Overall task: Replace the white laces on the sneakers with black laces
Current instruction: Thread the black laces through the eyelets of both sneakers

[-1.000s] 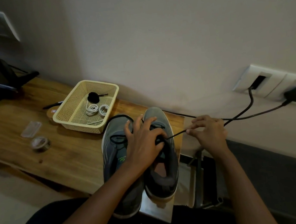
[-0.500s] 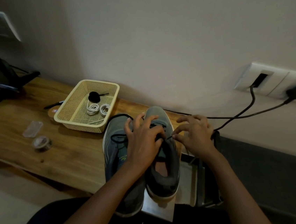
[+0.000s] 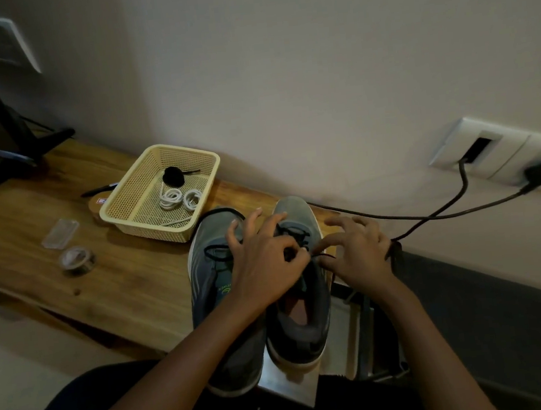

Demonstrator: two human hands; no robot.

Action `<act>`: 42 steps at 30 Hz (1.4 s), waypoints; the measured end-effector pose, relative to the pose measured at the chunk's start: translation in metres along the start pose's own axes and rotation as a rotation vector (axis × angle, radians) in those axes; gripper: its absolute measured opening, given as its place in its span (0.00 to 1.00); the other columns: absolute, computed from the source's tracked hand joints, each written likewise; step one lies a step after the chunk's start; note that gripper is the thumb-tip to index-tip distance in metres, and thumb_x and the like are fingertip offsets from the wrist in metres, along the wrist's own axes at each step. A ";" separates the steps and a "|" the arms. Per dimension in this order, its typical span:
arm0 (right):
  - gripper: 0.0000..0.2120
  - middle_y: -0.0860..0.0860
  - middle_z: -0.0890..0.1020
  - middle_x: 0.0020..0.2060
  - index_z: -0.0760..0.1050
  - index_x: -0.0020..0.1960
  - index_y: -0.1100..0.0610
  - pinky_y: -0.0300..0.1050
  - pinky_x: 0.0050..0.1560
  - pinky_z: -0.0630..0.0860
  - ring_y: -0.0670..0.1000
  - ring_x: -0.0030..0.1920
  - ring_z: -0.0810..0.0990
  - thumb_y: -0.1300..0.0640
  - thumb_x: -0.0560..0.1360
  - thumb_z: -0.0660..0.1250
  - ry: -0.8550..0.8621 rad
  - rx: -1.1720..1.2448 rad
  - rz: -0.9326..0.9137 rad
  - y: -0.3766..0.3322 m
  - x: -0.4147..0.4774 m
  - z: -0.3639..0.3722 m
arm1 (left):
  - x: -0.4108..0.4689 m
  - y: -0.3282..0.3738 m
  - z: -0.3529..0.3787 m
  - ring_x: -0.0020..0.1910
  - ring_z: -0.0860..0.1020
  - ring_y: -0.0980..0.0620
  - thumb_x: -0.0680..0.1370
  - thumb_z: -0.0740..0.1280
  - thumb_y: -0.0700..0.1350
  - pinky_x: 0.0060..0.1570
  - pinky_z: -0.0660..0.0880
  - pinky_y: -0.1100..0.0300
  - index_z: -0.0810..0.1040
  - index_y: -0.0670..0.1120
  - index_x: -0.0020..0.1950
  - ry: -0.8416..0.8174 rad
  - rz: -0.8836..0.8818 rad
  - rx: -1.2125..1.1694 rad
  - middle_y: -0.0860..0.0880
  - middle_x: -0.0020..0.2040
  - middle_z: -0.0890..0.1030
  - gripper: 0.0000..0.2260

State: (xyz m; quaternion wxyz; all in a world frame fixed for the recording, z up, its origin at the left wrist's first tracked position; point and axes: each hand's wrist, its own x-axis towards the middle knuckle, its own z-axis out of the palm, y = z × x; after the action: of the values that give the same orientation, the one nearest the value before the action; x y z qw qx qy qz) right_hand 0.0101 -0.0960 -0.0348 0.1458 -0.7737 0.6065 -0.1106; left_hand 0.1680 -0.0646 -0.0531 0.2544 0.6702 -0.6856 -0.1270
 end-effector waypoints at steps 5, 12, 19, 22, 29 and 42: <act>0.04 0.42 0.72 0.64 0.82 0.46 0.47 0.53 0.65 0.53 0.53 0.70 0.56 0.51 0.72 0.70 0.085 -0.069 -0.045 -0.002 0.003 0.009 | 0.003 0.005 -0.002 0.76 0.46 0.52 0.71 0.63 0.67 0.68 0.34 0.42 0.83 0.55 0.41 -0.104 -0.041 0.074 0.60 0.75 0.60 0.18; 0.01 0.47 0.78 0.56 0.83 0.42 0.52 0.52 0.61 0.57 0.55 0.63 0.64 0.56 0.71 0.72 0.398 0.062 0.161 0.008 0.005 0.002 | 0.006 0.007 -0.006 0.76 0.44 0.53 0.69 0.68 0.63 0.68 0.31 0.38 0.81 0.56 0.35 -0.173 -0.096 0.022 0.61 0.75 0.60 0.12; 0.12 0.44 0.68 0.68 0.81 0.50 0.46 0.56 0.69 0.53 0.54 0.71 0.54 0.59 0.70 0.70 0.177 0.065 0.066 0.002 0.005 -0.004 | 0.005 0.005 -0.005 0.76 0.44 0.52 0.70 0.68 0.64 0.68 0.31 0.39 0.83 0.55 0.40 -0.170 -0.095 0.034 0.60 0.75 0.59 0.14; 0.07 0.42 0.66 0.70 0.82 0.48 0.44 0.54 0.69 0.49 0.54 0.73 0.51 0.52 0.71 0.72 0.054 -0.005 0.022 -0.001 0.004 -0.002 | 0.005 0.006 -0.006 0.76 0.46 0.52 0.70 0.67 0.64 0.68 0.33 0.39 0.83 0.55 0.41 -0.171 -0.090 0.035 0.60 0.75 0.60 0.14; 0.04 0.49 0.71 0.62 0.79 0.47 0.52 0.54 0.64 0.56 0.55 0.66 0.61 0.55 0.74 0.67 0.168 -0.082 -0.016 0.000 0.005 0.005 | 0.005 0.006 -0.005 0.76 0.47 0.53 0.69 0.68 0.62 0.68 0.32 0.39 0.81 0.55 0.37 -0.158 -0.106 0.028 0.61 0.74 0.61 0.12; 0.15 0.47 0.63 0.71 0.78 0.56 0.45 0.57 0.69 0.54 0.56 0.70 0.54 0.57 0.70 0.70 0.177 0.032 0.044 0.003 0.004 -0.004 | 0.005 0.006 -0.006 0.76 0.45 0.52 0.70 0.69 0.62 0.68 0.32 0.40 0.83 0.55 0.39 -0.173 -0.105 0.029 0.60 0.75 0.60 0.11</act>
State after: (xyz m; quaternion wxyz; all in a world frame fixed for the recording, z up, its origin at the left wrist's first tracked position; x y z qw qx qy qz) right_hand 0.0069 -0.1004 -0.0326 0.1062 -0.7451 0.6320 -0.1848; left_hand 0.1664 -0.0681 -0.0439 0.1776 0.6953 -0.6707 -0.1874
